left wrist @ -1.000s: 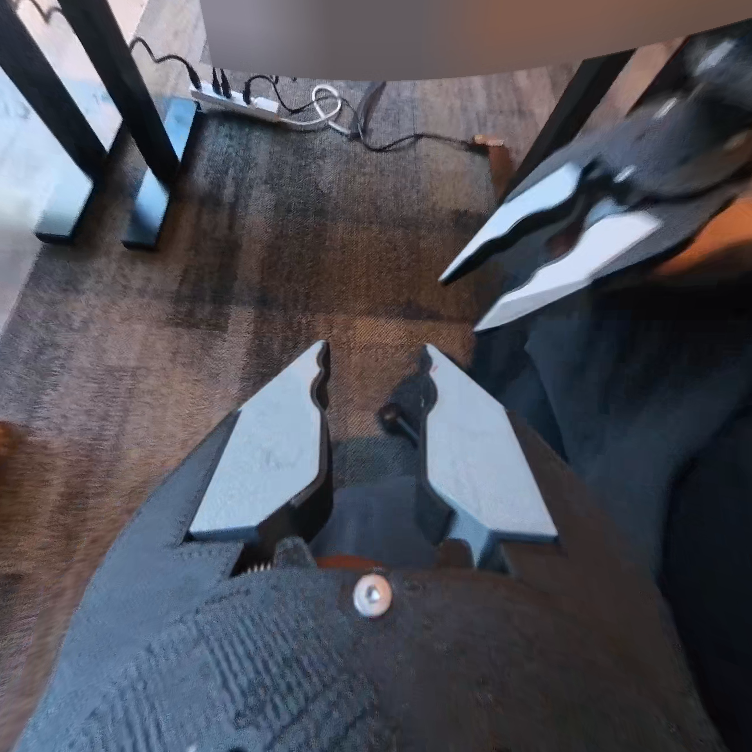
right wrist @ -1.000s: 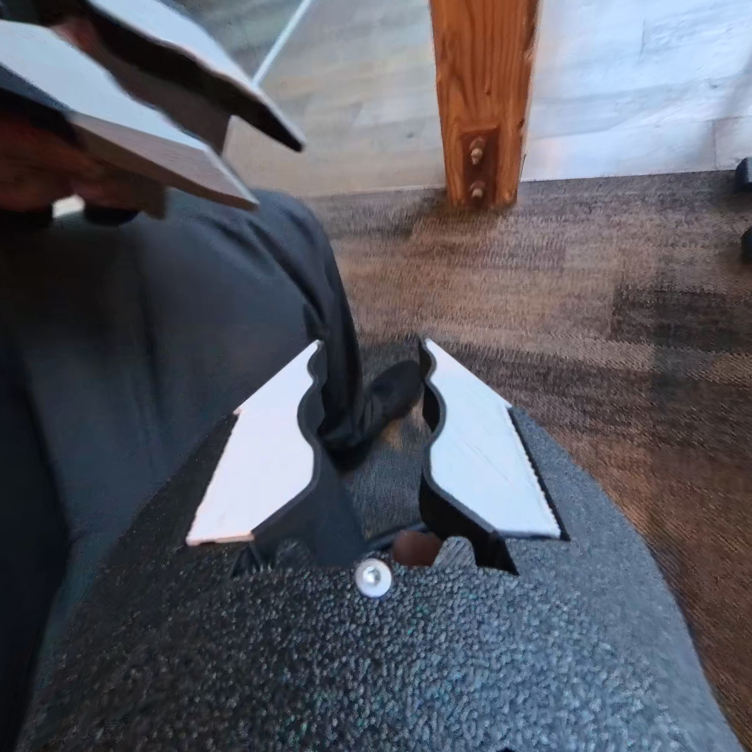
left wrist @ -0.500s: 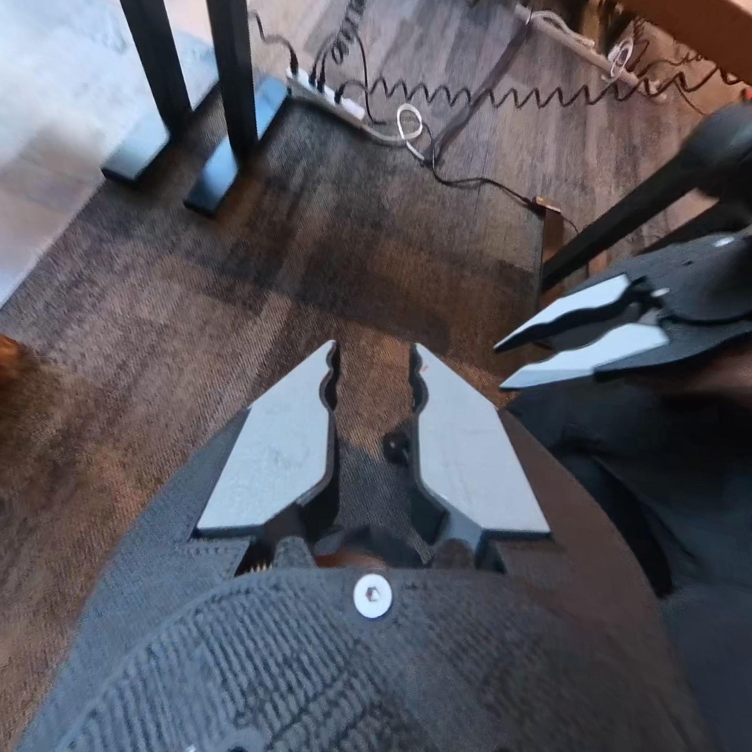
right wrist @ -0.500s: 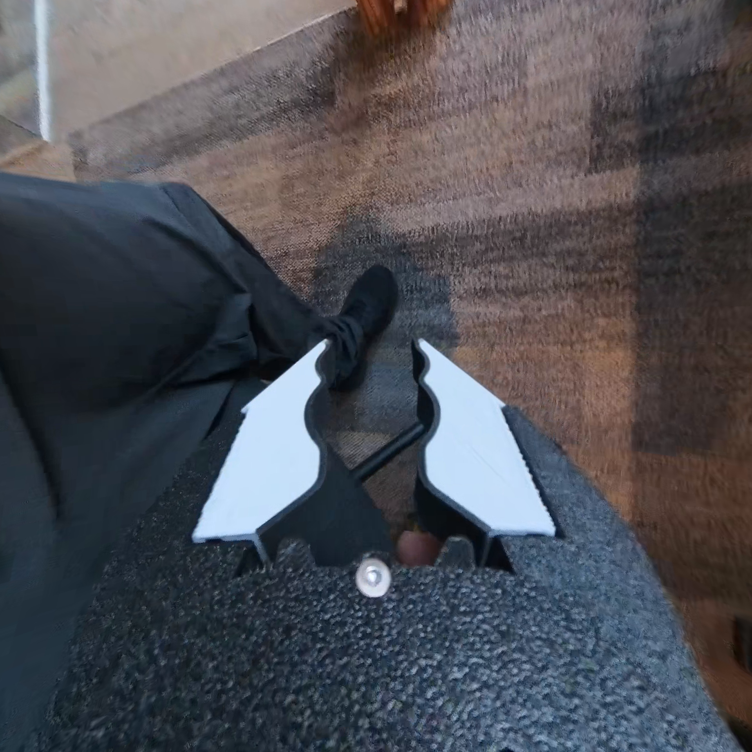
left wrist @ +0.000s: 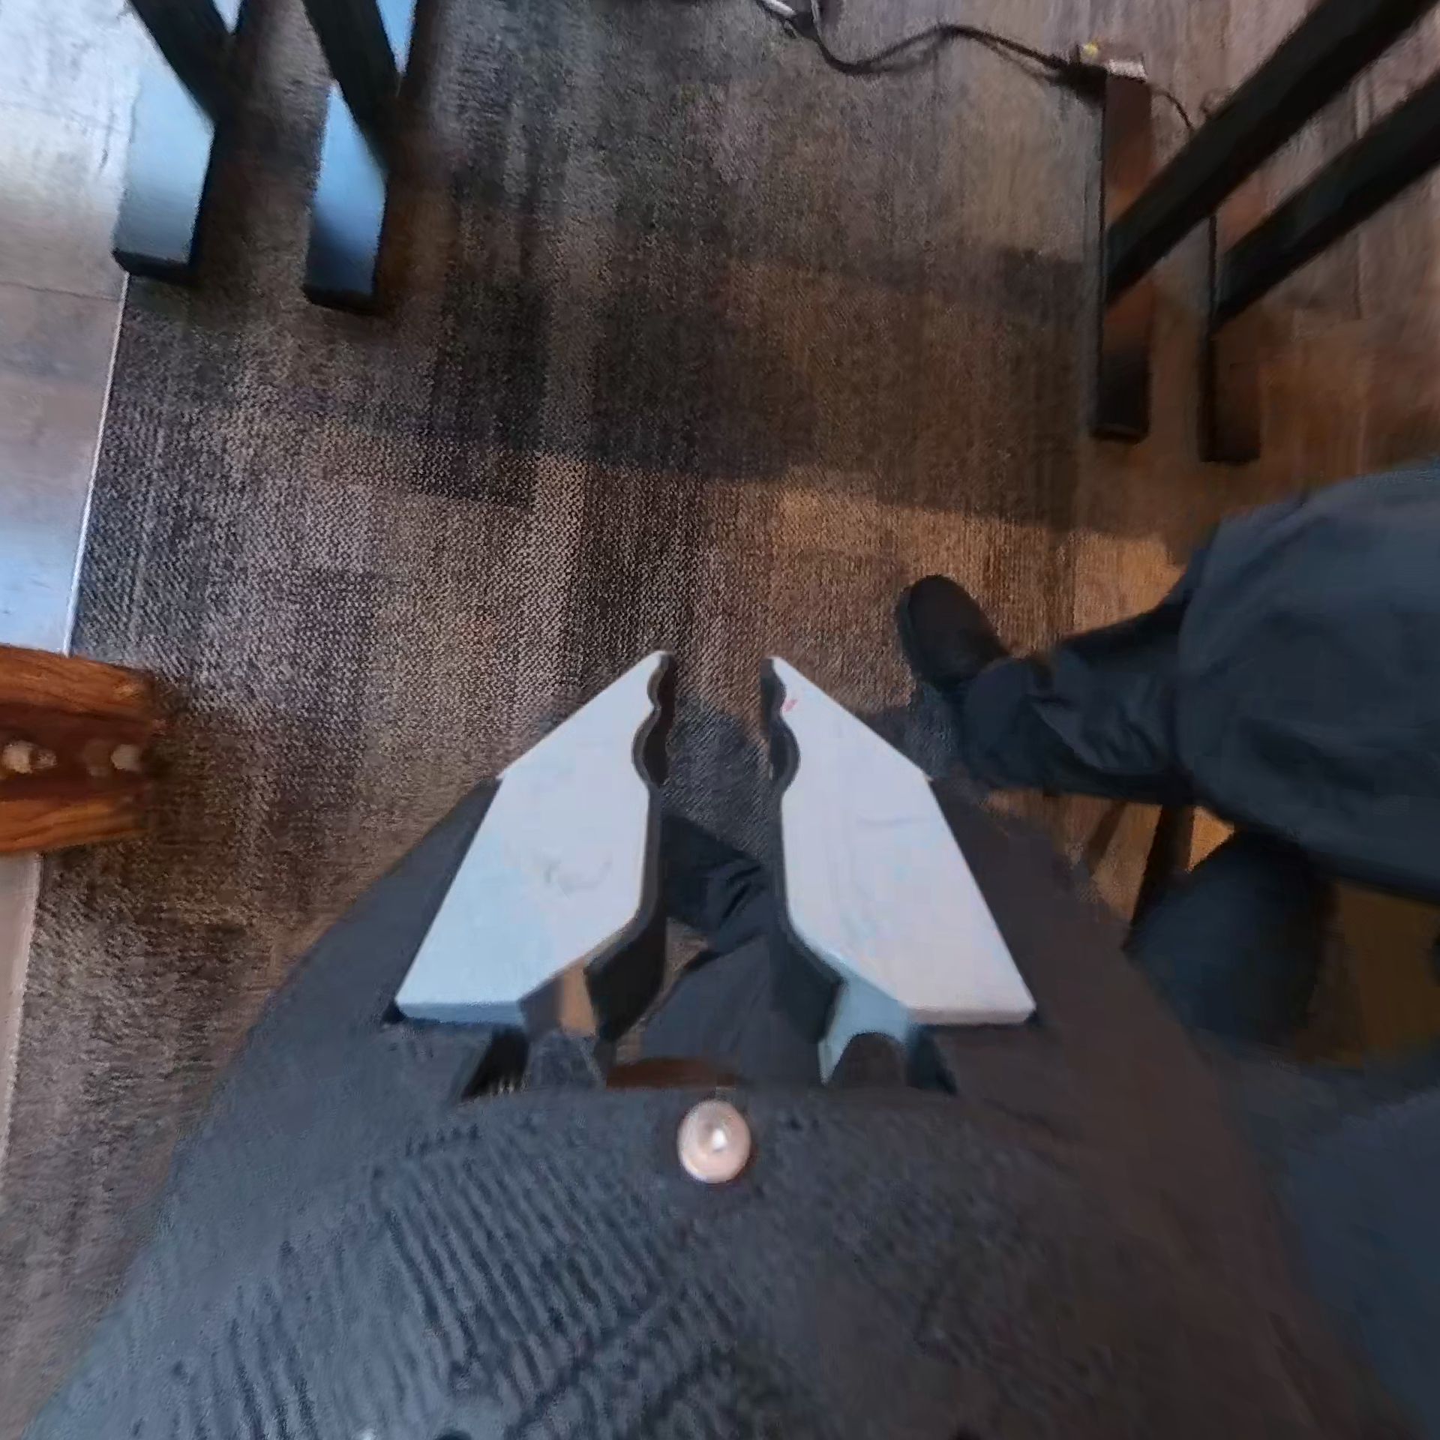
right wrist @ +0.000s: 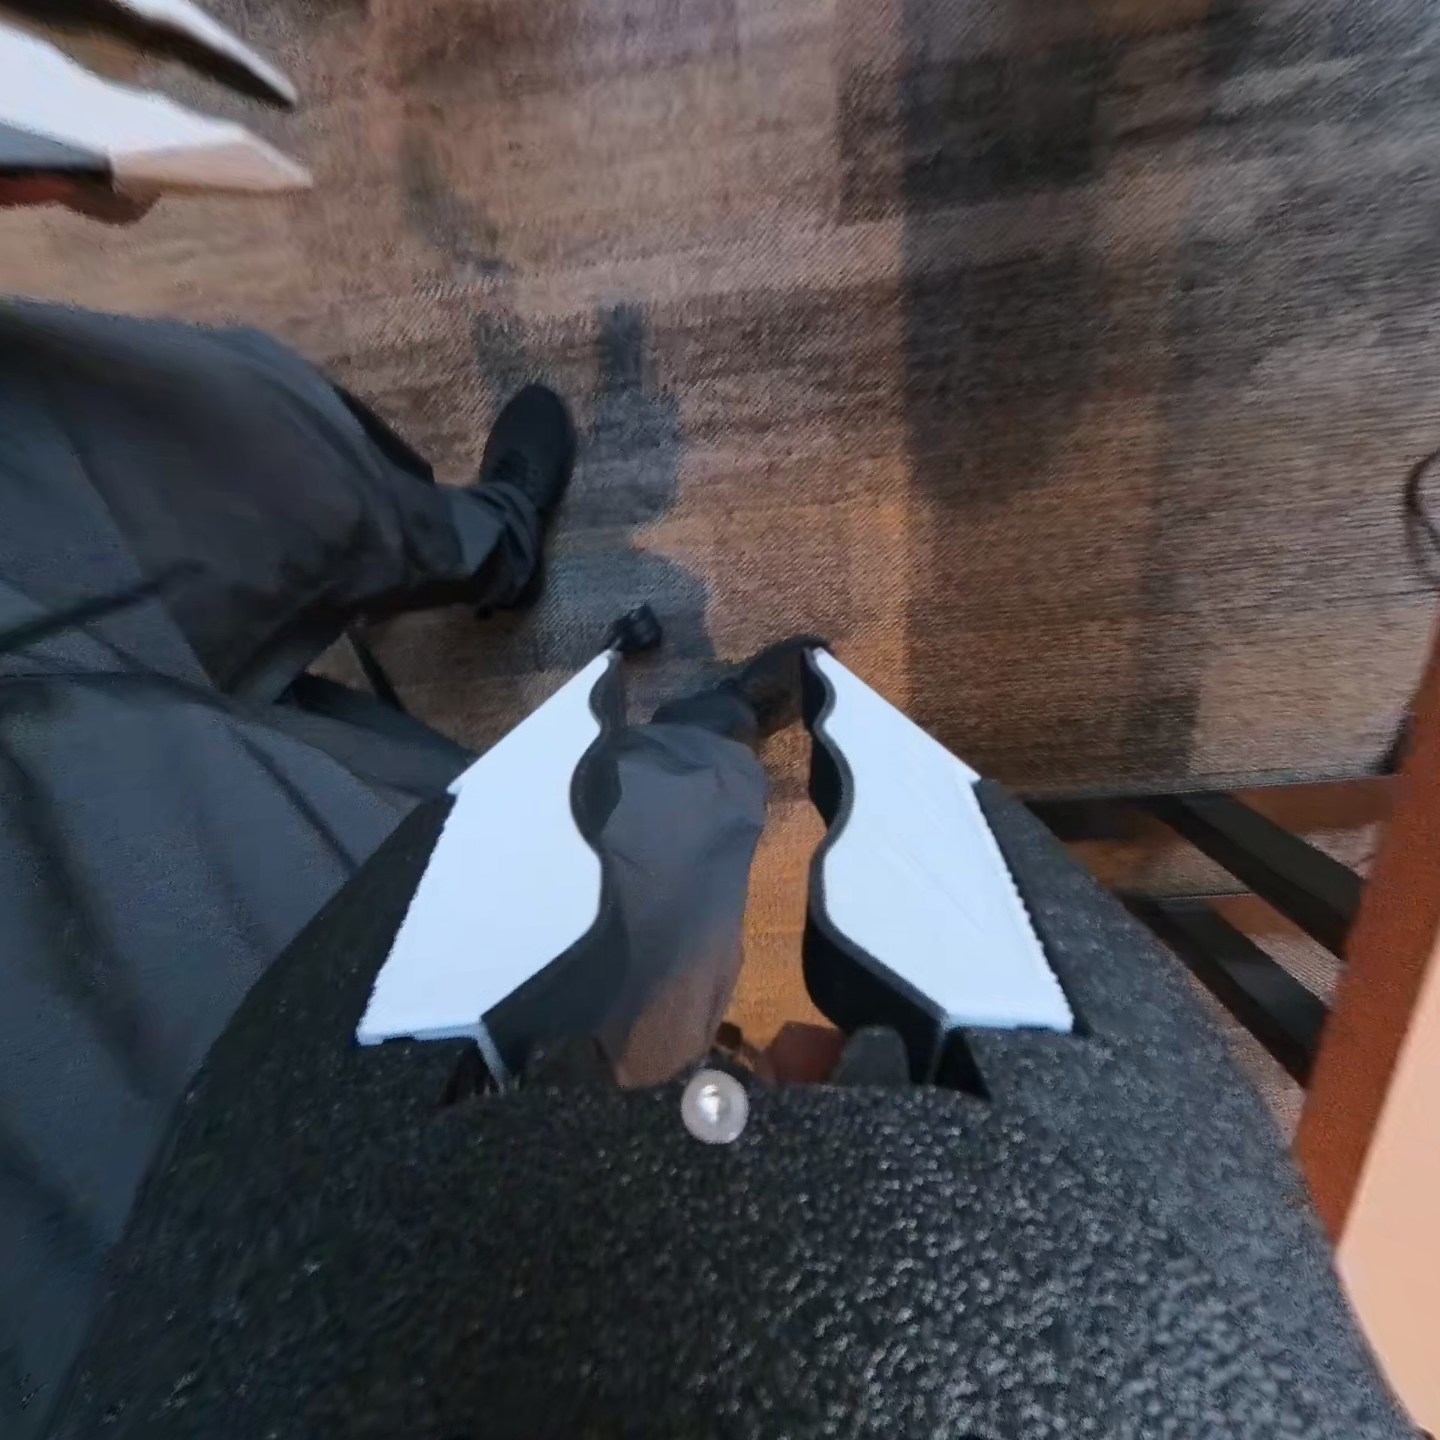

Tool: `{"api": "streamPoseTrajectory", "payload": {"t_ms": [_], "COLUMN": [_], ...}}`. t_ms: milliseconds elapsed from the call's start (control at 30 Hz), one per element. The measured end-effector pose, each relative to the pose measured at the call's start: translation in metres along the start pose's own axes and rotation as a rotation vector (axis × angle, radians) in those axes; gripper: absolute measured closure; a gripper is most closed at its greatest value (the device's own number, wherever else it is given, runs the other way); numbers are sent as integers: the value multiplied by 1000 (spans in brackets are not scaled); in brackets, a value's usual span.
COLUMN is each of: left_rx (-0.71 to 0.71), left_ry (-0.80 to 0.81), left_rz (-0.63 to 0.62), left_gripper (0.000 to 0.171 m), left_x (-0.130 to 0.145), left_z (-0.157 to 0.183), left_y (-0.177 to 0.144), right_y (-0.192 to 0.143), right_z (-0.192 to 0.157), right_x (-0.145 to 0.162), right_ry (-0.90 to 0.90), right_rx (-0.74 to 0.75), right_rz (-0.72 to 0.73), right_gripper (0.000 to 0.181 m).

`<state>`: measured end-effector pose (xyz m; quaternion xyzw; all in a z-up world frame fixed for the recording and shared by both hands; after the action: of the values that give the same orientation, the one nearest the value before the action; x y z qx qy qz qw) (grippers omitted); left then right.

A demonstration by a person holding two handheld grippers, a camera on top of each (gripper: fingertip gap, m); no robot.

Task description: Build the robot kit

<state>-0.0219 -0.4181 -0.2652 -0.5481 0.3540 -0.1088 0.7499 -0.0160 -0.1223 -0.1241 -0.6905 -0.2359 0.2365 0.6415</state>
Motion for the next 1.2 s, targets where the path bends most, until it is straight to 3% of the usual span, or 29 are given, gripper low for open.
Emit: {"api": "streamPoseTrajectory", "payload": {"t_ms": [133,233,333,433,600,667,767,967,1067,1200], "left_rx": [18,79,107,131,274,381,465,597,686,814], "left_ry": [300,527,745,866,994,1114,1286,1504,1621,1758], "left_rz": [-40,-103,-144,-130,-92,-128,-158,-178,-216,-262], "left_gripper": [151,150,150,150,156,171,171,164,162,163], "left_x": [-19,-43,-87,-156,-274,-308,-345,-383,-388,-394], "left_z": [-4,-9,-4,30,157,220,314,468,515,566], "left_y": [-33,-55,-72,-78,-60,-49,-32,-4,9,28], "right_y": [-36,-49,-50,-47,-46,-48,-63,-74,-67,-63], "right_z": [-2,1,10,26,48,52,57,49,31,-3], "right_x": [-4,14,56,119,241,287,351,473,514,544], "right_ry": [26,97,241,465,906,1029,1173,1532,1750,2071], "right_rx": [75,117,140,173,226,245,310,405,426,471], "right_rz": [109,185,251,320,453,479,490,424,379,361], "right_gripper": [135,135,137,138,139,139,139,135,136,135]}}
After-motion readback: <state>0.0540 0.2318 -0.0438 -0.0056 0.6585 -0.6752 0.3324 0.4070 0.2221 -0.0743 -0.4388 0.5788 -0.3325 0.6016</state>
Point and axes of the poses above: each gripper's, where its closed fingertips meet, y out along the fingers, x out of its underside, z = x × y across the jaws, the point moved 10 cm from there along -y, back along the fingers, and after that the axes turned 13 degrees about -z, right-handed, at the moved point
